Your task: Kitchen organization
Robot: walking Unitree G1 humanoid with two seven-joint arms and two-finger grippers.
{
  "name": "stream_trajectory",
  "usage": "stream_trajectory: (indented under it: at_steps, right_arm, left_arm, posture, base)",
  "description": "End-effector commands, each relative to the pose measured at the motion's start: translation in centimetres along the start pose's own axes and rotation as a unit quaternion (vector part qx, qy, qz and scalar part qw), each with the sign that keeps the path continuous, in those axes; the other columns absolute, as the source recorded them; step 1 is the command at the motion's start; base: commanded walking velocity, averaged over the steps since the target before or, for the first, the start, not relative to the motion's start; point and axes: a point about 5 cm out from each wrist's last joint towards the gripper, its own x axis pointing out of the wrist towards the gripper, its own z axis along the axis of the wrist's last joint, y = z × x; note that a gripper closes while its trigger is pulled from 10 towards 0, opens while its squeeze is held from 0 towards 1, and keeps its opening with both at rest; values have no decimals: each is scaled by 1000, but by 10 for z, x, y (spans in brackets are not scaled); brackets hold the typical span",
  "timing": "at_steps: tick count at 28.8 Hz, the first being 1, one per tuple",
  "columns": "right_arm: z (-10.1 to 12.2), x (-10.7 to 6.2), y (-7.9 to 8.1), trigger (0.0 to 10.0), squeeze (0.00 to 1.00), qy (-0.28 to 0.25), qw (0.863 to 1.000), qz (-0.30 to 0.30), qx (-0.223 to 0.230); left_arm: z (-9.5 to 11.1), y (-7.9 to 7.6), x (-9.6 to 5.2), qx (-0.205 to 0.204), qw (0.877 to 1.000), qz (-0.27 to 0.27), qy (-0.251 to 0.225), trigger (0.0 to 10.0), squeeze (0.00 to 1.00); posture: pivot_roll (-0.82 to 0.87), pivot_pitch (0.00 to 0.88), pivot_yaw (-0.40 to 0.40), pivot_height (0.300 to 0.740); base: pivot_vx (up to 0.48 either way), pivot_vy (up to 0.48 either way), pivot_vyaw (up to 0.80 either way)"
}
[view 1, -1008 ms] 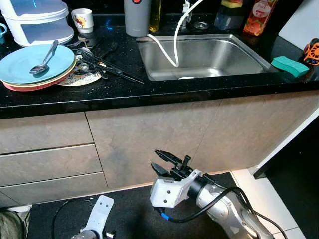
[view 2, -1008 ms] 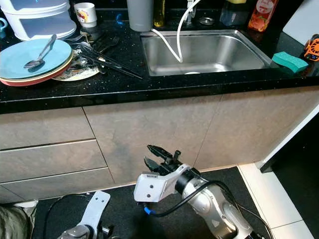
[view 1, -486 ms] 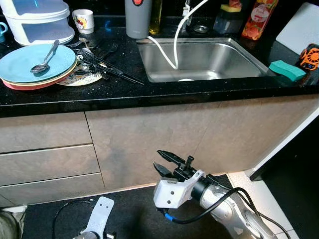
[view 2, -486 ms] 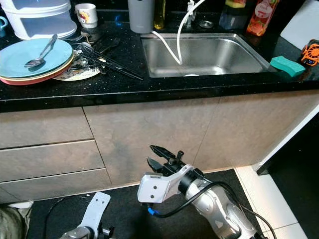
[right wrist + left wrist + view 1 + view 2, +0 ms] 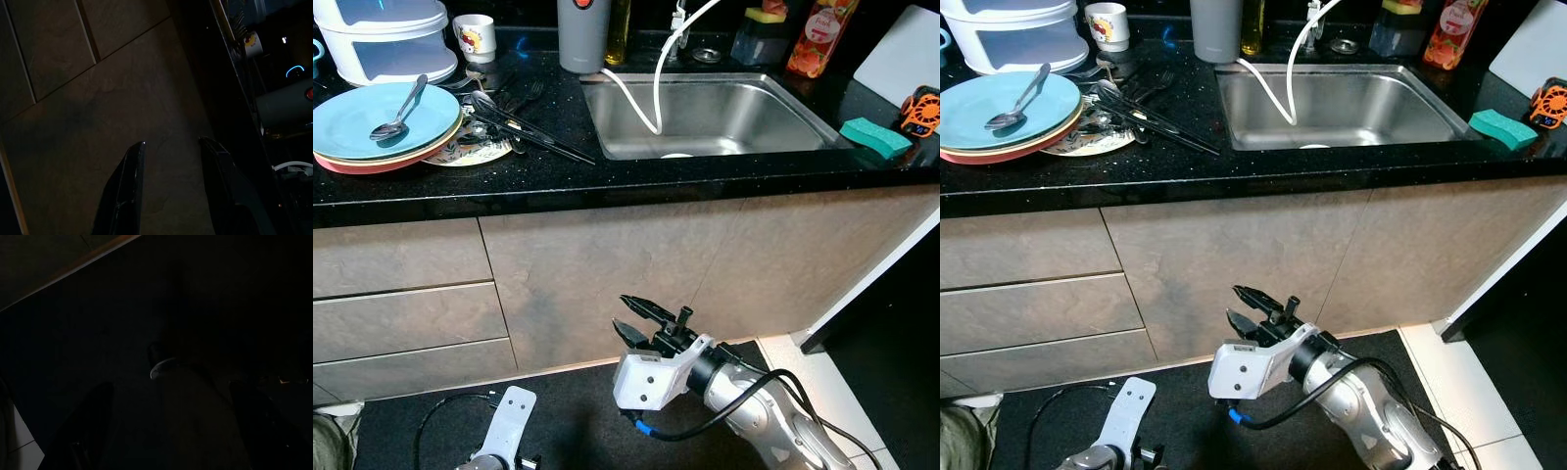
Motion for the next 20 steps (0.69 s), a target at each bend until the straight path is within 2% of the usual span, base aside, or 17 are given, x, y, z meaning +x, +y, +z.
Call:
stream_trajectory:
  at_steps: [1,20]
  right_arm:
    - [1,-2,1,10000,0,2,1000,3,-2]
    - [5,0,5,10000,0,1,1000,4,-1]
  left_arm:
    - [-4,-4,0,2,1000,-7,9,10000,0]
    - [-11,0,-2,7,1000,-4,17,10000,0]
  posture:
    - [-64,78,-25,740]
    - [-52,65,-37,740]
  base:
    - [0,0,0]
    - [0,0,0]
